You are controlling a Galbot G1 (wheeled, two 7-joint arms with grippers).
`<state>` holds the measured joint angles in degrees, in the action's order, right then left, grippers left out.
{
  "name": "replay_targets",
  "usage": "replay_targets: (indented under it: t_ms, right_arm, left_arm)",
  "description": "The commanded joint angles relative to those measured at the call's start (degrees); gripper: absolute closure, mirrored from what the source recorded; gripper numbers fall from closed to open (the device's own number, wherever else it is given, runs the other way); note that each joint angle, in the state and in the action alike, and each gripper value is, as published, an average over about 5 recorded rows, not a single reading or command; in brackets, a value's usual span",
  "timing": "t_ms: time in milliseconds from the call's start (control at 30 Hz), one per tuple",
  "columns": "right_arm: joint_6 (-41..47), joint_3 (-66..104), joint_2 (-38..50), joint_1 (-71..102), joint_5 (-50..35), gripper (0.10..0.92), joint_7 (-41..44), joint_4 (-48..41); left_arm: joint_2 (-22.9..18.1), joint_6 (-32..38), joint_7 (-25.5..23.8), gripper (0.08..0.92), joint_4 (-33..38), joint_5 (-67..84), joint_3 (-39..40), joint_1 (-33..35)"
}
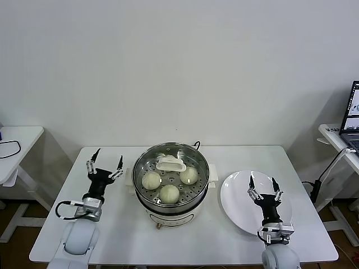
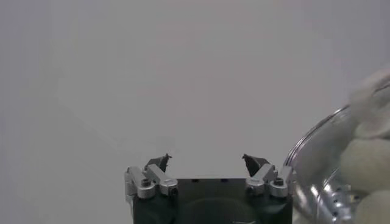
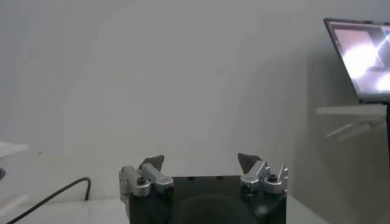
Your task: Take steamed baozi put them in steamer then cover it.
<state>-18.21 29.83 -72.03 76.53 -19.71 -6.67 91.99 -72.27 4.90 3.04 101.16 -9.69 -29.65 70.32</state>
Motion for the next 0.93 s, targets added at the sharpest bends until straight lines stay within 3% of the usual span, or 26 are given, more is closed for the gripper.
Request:
replay_targets:
  t_ms: [33, 933]
  right_arm:
    - [0.0, -0.2, -0.3, 1.3, -0.3, 0.203, 1.5, 0.2]
    - [0.3, 0.8, -1.1, 3.2, 1.6, 0.203, 1.8, 1.2]
  left_arm:
    - [-0.8, 14.6, 1.3, 0.177, -9.6, 8.7, -5.2, 2.3]
    - [-1.5, 14.3, -3.2, 0.177, -5.1, 8.2, -3.4, 5.4]
